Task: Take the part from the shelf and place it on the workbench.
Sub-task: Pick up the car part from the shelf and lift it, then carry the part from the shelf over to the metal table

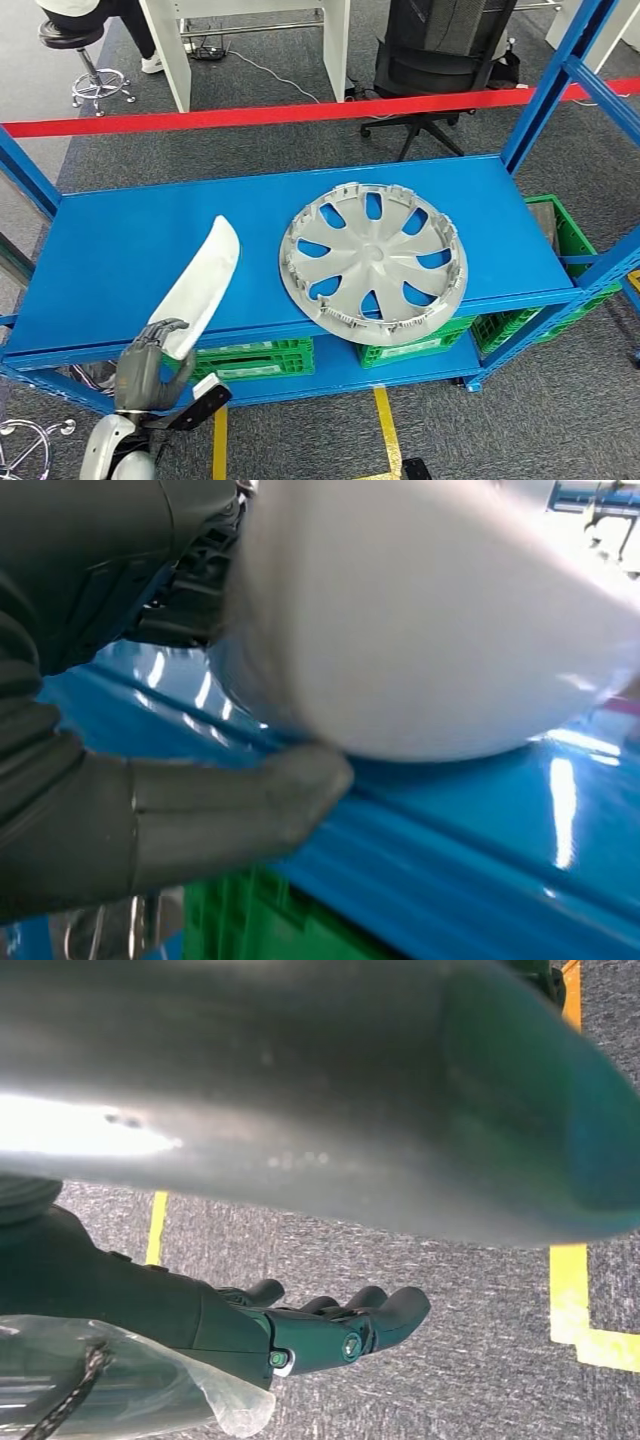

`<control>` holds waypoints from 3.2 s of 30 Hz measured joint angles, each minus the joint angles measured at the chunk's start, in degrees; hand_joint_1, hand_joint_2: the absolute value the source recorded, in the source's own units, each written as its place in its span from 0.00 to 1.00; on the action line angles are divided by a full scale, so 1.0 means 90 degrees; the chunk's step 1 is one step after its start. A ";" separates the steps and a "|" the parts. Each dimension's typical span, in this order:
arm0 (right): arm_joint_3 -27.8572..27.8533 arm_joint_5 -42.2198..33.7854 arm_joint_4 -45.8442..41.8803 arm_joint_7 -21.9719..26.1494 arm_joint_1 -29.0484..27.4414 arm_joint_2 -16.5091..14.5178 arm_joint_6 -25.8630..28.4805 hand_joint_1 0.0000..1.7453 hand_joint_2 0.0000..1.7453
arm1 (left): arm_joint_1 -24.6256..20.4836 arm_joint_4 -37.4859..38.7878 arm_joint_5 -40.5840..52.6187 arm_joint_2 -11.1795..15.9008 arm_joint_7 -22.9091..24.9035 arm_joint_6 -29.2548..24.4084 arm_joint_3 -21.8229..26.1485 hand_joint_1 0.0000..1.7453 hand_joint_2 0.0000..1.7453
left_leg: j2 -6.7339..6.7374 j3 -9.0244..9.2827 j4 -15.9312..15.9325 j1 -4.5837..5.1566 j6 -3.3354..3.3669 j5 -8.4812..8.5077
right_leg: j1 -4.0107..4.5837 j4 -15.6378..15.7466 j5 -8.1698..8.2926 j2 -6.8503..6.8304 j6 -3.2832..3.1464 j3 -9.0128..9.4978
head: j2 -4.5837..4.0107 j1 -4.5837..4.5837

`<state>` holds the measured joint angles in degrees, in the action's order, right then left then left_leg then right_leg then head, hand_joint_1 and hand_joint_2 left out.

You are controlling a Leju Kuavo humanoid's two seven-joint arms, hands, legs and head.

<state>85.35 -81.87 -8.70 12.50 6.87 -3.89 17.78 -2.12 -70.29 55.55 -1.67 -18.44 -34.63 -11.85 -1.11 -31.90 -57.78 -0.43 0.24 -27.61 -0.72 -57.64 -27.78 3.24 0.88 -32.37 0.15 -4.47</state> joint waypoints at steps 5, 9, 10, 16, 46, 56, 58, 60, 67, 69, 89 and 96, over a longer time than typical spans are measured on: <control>0.0026 -0.0002 0.0000 0.0002 0.0008 0.0000 -0.0005 0.00 0.00 | -0.0116 -0.0014 0.0091 0.0025 0.0001 -0.0147 0.0061 1.00 1.00 | 0.0000 0.0000 0.0000 0.0000 0.0000 0.0000 | 0.0000 0.0000 0.0000 -0.0001 0.0000 0.0000 | 0.0000 -0.0001; 0.0029 -0.0001 0.0000 0.0021 0.0014 -0.0001 0.0001 0.00 0.00 | -0.0214 -0.0096 0.0095 0.0031 -0.0001 -0.0227 0.0082 1.00 1.00 | 0.0000 0.0000 0.0000 0.0000 0.0000 0.0000 | 0.0000 0.0000 0.0000 0.0000 0.0000 0.0002 | 0.0000 0.0000; 0.0029 -0.0001 0.0000 0.0022 0.0014 -0.0001 0.0002 0.00 0.00 | -0.0233 -0.0112 0.0095 0.0032 -0.0001 -0.0229 0.0083 1.00 1.00 | 0.0000 0.0000 0.0000 0.0000 0.0000 0.0000 | 0.0000 0.0000 0.0000 0.0000 0.0000 0.0002 | 0.0000 0.0000; 0.0029 -0.0001 0.0000 0.0022 0.0015 -0.0002 0.0004 0.00 0.00 | -0.0279 -0.0165 0.0095 0.0035 -0.0001 -0.0233 0.0086 1.00 1.00 | 0.0000 0.0001 0.0000 0.0000 0.0000 0.0000 | 0.0000 0.0000 0.0000 0.0000 0.0000 0.0002 | 0.0000 0.0000; 0.0146 -0.0144 0.0000 0.0091 0.0006 0.0000 0.0132 0.00 0.00 | -0.0046 -0.3590 0.1196 -0.1362 -0.2369 -0.0605 0.0862 1.00 1.00 | 0.0000 -0.0003 -0.0003 0.0001 0.0000 0.0000 | -0.0002 0.0001 0.0000 0.0001 0.0000 -0.0003 | 0.0000 0.0000; 0.0146 -0.0223 0.0000 0.0141 0.0008 0.0000 0.0123 0.00 0.00 | 0.0039 -0.4501 0.1824 -0.1492 -0.2385 -0.0608 0.0807 1.00 1.00 | 0.0000 -0.0003 -0.0003 0.0000 0.0000 0.0000 | -0.0001 0.0000 0.0000 0.0000 0.0000 -0.0001 | 0.0000 -0.0001; 0.0146 -0.0229 0.0000 0.0146 0.0007 0.0000 0.0121 0.00 0.00 | 0.0052 -0.4528 0.1881 -0.1515 -0.2387 -0.0608 0.0810 1.00 1.00 | 0.0000 -0.0003 -0.0003 0.0001 0.0000 0.0000 | -0.0001 0.0000 0.0000 0.0001 0.0000 -0.0001 | 0.0000 -0.0001; 0.0146 -0.0236 0.0000 0.0148 0.0008 0.0000 0.0121 0.00 0.00 | 0.0059 -0.4534 0.1885 -0.1530 -0.2387 -0.0608 0.0815 1.00 1.00 | 0.0000 -0.0003 -0.0003 0.0001 0.0000 0.0000 | -0.0001 0.0001 0.0000 0.0000 0.0000 -0.0001 | 0.0000 0.0000; 0.0154 -0.0305 0.0000 0.0148 0.0010 0.0000 0.0121 0.00 0.00 | 0.0081 -0.4414 0.1971 -0.1534 -0.2260 -0.0608 0.0842 1.00 1.00 | 0.0000 -0.0003 -0.0003 0.0001 0.0000 0.0000 | -0.0001 0.0001 0.0000 0.0000 0.0000 -0.0003 | 0.0000 -0.0001; 0.0173 -0.0333 0.0000 0.0147 0.0011 0.0000 0.0120 0.00 0.00 | 0.0082 -0.4302 0.2097 -0.1515 -0.2084 -0.0608 0.0838 1.00 1.00 | 0.0000 -0.0003 -0.0003 0.0001 0.0000 0.0000 | -0.0001 0.0001 0.0000 0.0002 0.0000 -0.0004 | 0.0000 0.0000; 0.0214 -0.0352 0.0000 0.0148 0.0012 0.0000 0.0121 0.00 0.00 | 0.0084 -0.3971 0.2209 -0.1512 -0.2148 -0.0608 0.0855 1.00 1.00 | 0.0000 -0.0005 -0.0013 0.0015 0.0005 -0.0003 | -0.0020 0.0003 0.0004 0.0001 0.0006 -0.0003 | 0.0000 0.0001; 0.0236 -0.0361 0.0000 0.0152 0.0010 -0.0002 0.0137 0.00 0.00 | 0.0081 -0.3864 0.2331 -0.1524 -0.2042 -0.0608 0.0868 1.00 1.00 | 0.0001 -0.0025 -0.0063 0.0057 0.0085 -0.0018 | -0.0065 0.0029 0.0029 0.0016 0.0086 0.0001 | 0.0000 0.0002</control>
<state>87.47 -85.12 -8.70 13.87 6.96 -3.91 19.00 -1.39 -105.07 76.53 -15.39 -36.82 -40.11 -4.04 -1.10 -32.12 -58.34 0.09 1.00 -27.77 -1.30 -57.38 -27.53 3.39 1.66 -32.36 0.15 -4.45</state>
